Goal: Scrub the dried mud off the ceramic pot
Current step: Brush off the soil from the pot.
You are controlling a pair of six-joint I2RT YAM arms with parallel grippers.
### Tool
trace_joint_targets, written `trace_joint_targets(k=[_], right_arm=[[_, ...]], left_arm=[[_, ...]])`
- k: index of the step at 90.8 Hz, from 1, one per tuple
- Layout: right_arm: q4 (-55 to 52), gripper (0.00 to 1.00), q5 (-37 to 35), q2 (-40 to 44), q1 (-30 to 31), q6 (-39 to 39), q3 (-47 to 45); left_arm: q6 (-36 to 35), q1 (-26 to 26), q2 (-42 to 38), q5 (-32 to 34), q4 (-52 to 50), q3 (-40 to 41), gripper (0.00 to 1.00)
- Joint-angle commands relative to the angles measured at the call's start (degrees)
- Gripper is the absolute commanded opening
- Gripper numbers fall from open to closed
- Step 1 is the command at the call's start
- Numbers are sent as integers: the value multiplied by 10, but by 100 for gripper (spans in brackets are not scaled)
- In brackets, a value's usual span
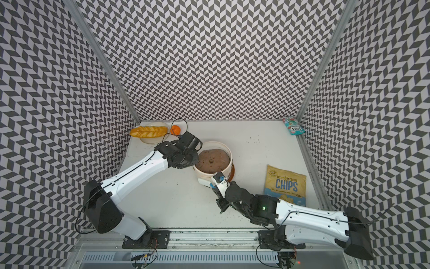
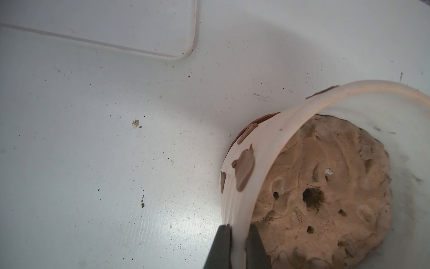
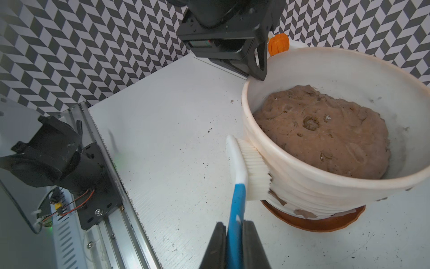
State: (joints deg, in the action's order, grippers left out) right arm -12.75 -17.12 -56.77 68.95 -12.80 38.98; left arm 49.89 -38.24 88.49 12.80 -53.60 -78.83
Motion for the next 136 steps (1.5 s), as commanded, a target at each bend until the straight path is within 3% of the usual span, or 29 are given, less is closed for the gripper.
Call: trace_joint_targets(k=[1, 11, 43, 67, 85, 106, 136], right_arm=[[0, 0, -14, -18, -59, 24, 10], [-28, 0, 8, -23, -90, 7, 15], [-31, 0, 81, -59, -90, -63, -31], [0, 0, 149, 10, -34, 19, -22], [12, 0, 101, 25, -38, 67, 15], [-7, 0, 106, -12, -97, 100, 50], [-36, 0, 92, -42, -153, 59, 16]], left_arm=[[-7, 2, 2, -1, 56, 7, 7], [-13, 3, 1, 2, 57, 8, 6], [-25, 18, -8, 7, 61, 9, 6], [-35, 22, -6, 3, 69, 10, 6], [-54, 22, -9, 3, 77, 10, 6], [-96, 26, -5, -9, 95, 12, 3], [-134, 32, -5, -2, 102, 17, 1]])
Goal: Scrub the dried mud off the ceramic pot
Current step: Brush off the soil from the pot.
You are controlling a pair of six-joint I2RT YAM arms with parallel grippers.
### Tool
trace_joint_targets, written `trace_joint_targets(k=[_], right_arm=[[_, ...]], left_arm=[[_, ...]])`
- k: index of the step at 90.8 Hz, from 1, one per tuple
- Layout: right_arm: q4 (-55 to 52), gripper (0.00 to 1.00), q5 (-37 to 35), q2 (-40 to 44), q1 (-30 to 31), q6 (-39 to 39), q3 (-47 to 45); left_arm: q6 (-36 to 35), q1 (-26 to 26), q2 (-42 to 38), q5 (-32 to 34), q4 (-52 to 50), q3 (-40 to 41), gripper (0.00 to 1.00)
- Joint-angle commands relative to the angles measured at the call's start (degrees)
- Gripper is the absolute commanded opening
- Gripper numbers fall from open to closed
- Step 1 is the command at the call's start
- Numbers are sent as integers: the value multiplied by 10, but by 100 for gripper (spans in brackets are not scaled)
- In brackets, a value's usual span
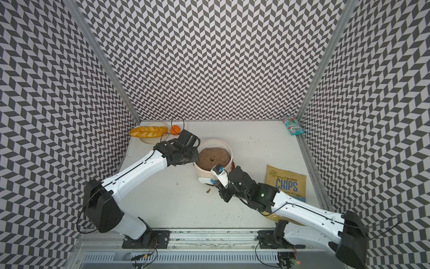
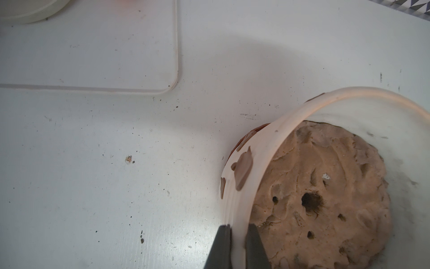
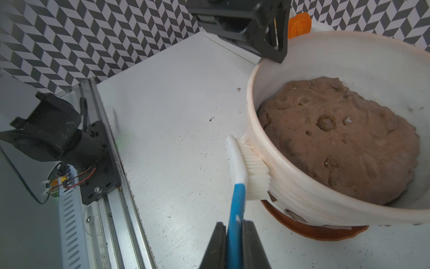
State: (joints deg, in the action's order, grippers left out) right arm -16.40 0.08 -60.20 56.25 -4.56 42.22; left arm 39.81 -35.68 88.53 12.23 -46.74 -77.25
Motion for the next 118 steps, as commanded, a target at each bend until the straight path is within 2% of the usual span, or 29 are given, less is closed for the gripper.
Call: trace_joint_targets(k=[1, 15, 28, 52, 69, 87, 118], right_arm=[[1, 0, -80, -8, -26, -25, -18], [12, 0, -58, -11, -31, -31, -37], [21, 0, 14, -9, -27, -18, -54], [18, 0, 124, 10, 19, 40, -42], [19, 0, 60, 27, 18, 48, -6], [22, 0, 26, -7, -4, 63, 14], [47, 0, 63, -4, -42, 71, 1]], left_arm=[[-35, 7, -6, 3, 34, 2, 2], [-55, 15, -3, -1, 37, 2, 1], [-70, 21, -6, 4, 39, -1, 1], [-91, 21, -3, 14, 39, 0, 2], [-122, 23, 1, 16, 42, -4, 1], [-149, 25, -2, 14, 49, -2, 1], [-255, 36, 15, -12, 55, -12, 0]])
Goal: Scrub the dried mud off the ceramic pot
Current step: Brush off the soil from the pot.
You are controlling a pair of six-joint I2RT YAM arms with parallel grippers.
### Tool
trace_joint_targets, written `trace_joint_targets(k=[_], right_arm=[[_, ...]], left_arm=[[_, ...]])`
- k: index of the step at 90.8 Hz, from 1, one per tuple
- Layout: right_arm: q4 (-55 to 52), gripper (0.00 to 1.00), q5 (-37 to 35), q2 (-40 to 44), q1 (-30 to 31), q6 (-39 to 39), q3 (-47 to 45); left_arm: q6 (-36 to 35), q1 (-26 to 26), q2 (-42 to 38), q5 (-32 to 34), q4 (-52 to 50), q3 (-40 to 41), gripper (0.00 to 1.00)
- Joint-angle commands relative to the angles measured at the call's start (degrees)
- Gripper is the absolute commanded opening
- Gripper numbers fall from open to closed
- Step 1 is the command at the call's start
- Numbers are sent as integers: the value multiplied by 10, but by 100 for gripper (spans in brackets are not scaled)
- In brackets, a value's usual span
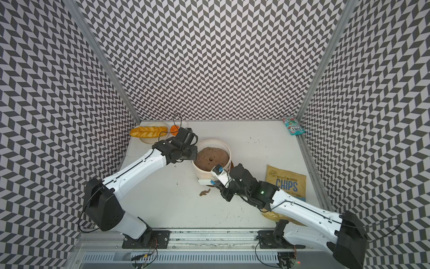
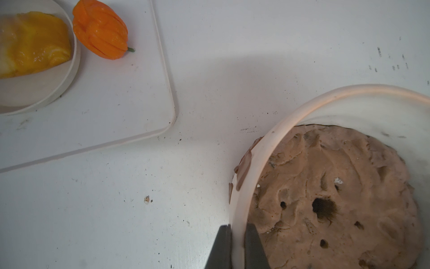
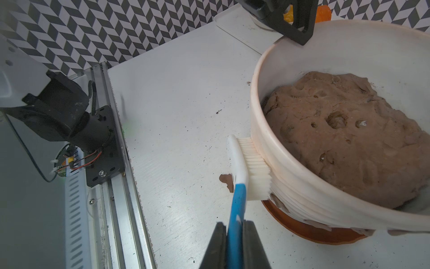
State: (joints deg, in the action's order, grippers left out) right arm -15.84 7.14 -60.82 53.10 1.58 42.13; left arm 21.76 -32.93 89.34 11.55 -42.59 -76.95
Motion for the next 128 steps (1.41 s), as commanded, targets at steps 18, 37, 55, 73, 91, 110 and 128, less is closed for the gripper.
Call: trace_joint_targets(k=[18, 37, 55, 73, 91, 110, 128], right_arm=[[26, 0, -44, -12, -10, 21, 2], [18, 0, -68, -27, -10, 27, 3], [-16, 0, -96, -51, -10, 22, 7], [-42, 0, -111, -57, -9, 16, 20], [-115, 0, -151, -91, -9, 29, 62], [-159, 0, -102, -76, -10, 52, 97], [-289, 0, -115, -119, 2, 78, 171]], left_arm=[[-143, 14, 17, -38, 14, -18, 0], [-203, 19, 21, -62, 13, -16, 0], [-220, 30, 28, -83, 22, -13, 0], [-232, 34, 31, -102, 32, -3, 0], [-251, 42, 31, -110, 35, -4, 0], [-268, 48, 39, -122, 31, -15, 0], [-279, 55, 46, -128, 32, -24, 0]])
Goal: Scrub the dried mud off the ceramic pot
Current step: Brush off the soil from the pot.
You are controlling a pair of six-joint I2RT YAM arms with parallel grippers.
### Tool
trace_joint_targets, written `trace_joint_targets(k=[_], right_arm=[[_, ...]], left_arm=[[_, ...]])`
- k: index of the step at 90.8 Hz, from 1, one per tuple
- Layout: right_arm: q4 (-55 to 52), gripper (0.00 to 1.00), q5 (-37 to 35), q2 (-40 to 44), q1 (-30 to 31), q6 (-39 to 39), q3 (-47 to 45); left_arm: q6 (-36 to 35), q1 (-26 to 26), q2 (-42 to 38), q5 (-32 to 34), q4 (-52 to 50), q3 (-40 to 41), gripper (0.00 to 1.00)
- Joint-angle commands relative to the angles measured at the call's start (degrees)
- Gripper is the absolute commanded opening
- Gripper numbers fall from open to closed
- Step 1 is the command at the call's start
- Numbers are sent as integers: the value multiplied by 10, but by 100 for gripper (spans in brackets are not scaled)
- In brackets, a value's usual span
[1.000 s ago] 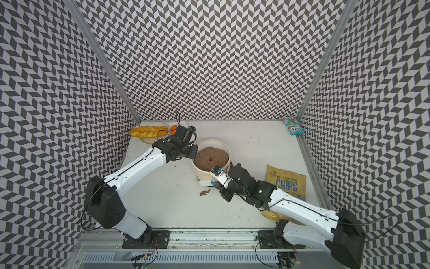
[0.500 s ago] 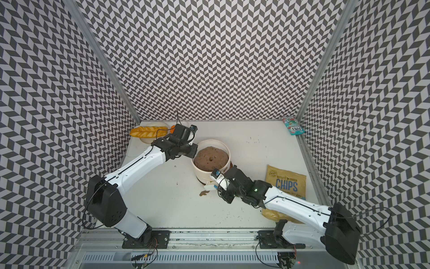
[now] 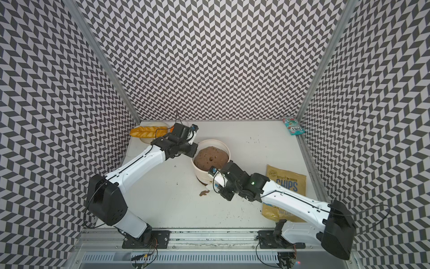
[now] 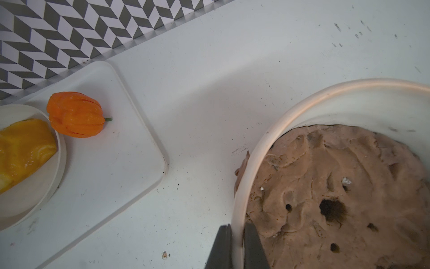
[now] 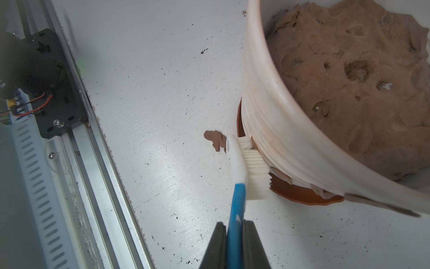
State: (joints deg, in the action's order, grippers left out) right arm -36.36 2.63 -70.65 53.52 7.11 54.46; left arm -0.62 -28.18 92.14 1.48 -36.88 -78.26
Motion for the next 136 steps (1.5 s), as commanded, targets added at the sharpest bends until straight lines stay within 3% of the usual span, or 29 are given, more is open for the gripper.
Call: trace_joint_targets(k=[1, 17, 32, 48, 62, 77, 97, 115, 136], right_arm=[[-88, 0, -69, -22, -1, 24, 51], [-125, 0, -12, 3, 16, 67, 75], [-108, 0, 62, 21, 21, 89, 73], [-67, 0, 95, 7, 29, 104, 90], [-47, 0, 4, -30, 27, 103, 96], [-34, 0, -22, -44, 12, 107, 93], [-35, 0, -110, -41, -17, 87, 79], [-72, 0, -150, -40, -19, 67, 78], [-140, 0, -141, -27, -22, 62, 94]], left_arm=[[-55, 7, 20, -28, -25, -11, 0], [-56, 8, 25, -31, -23, -18, 0], [-65, 9, 32, -30, -27, -20, 0], [-83, 9, 37, -33, -28, -26, 0], [-92, 9, 39, -46, -30, -31, 0], [-99, 12, 37, -46, -29, -29, 0], [-101, 14, 41, -55, -29, -30, 0], [-103, 14, 40, -60, -32, -29, 0], [-100, 15, 43, -63, -31, -29, 0]])
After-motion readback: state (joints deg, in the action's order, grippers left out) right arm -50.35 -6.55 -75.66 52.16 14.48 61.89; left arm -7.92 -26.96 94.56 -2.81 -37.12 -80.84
